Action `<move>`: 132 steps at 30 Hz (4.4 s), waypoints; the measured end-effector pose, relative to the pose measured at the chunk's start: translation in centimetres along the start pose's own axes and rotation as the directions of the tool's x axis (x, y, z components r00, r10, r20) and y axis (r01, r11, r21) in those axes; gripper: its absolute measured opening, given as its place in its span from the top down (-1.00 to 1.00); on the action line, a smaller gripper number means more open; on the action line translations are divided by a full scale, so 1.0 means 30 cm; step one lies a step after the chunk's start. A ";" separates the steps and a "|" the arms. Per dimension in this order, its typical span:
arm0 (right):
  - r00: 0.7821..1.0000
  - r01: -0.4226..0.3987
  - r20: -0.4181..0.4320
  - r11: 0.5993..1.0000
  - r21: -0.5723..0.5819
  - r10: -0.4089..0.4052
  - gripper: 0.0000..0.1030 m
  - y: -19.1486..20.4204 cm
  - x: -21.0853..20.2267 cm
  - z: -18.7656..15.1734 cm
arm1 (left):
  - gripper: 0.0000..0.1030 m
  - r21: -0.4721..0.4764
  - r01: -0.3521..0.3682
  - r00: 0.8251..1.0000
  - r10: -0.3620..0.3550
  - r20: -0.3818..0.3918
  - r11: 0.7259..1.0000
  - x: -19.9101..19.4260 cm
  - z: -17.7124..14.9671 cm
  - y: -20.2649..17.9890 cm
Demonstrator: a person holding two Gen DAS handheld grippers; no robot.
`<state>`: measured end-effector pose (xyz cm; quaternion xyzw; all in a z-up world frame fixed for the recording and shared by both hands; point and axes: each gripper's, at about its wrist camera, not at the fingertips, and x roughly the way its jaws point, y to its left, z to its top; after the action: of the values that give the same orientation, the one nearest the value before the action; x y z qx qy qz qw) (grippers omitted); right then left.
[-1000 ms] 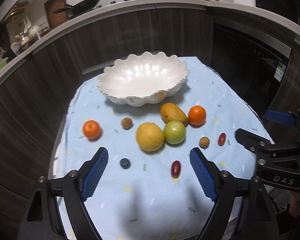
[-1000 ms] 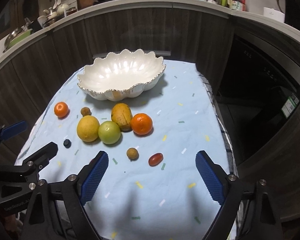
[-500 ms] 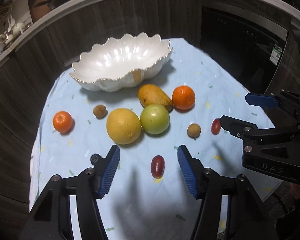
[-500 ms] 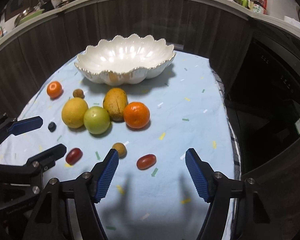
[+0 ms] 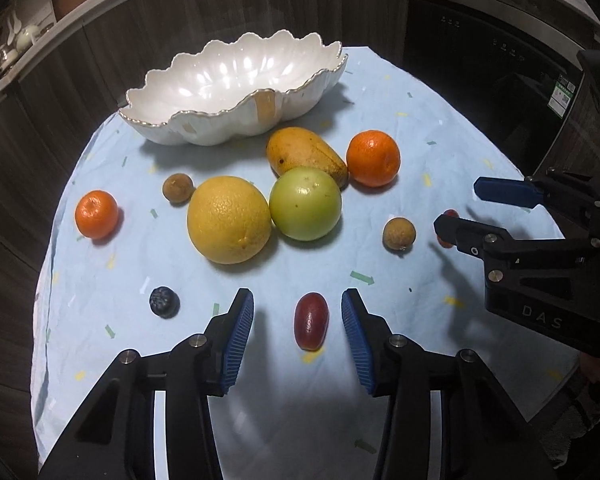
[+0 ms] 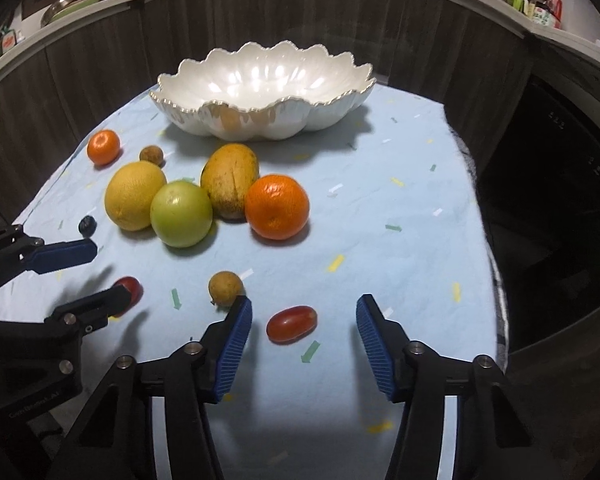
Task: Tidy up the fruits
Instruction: 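Close the left tool on a red grape tomato while the right tool grasps another tomato, then carry both tomatoes over the white bowl and open both tools to drop them, then lift both open tools up and away from the bowl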
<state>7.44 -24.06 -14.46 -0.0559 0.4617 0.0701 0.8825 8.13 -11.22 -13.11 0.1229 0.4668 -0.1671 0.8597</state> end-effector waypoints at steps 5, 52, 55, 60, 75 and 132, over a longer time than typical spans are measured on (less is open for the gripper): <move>1.000 -0.007 -0.016 1.000 -0.013 0.006 0.09 0.005 0.028 -0.005 | 0.21 -0.005 0.007 1.000 -0.007 -0.026 1.000 0.024 -0.009 0.001; 0.998 -0.026 0.051 1.000 0.008 0.026 0.44 0.042 -0.118 0.077 | 0.63 -0.042 0.014 0.998 -0.012 0.059 0.999 -0.097 0.050 0.056; 0.998 -0.024 0.065 1.000 0.016 0.023 0.44 0.047 -0.139 0.110 | 0.63 -0.063 0.015 0.997 -0.010 0.074 0.998 -0.125 0.075 0.083; 0.995 -0.020 0.097 1.000 0.017 0.018 0.44 0.062 -0.162 0.182 | 0.63 -0.086 0.008 0.996 0.000 0.087 0.996 -0.153 0.113 0.129; 0.982 -0.018 0.189 0.999 0.049 0.008 0.44 0.059 -0.172 0.412 | 0.63 -0.114 -0.026 0.989 0.042 0.141 0.993 -0.172 0.316 0.282; 0.992 0.085 0.088 0.990 0.114 -0.095 -0.19 -0.066 0.181 0.648 | -0.14 -0.147 -0.098 0.993 0.107 0.054 0.984 0.181 0.580 0.452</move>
<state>26.54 -22.42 -7.84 -0.0248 0.4202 0.0071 0.9071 29.59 -6.16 -7.64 0.0793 0.4441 -0.0923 0.8877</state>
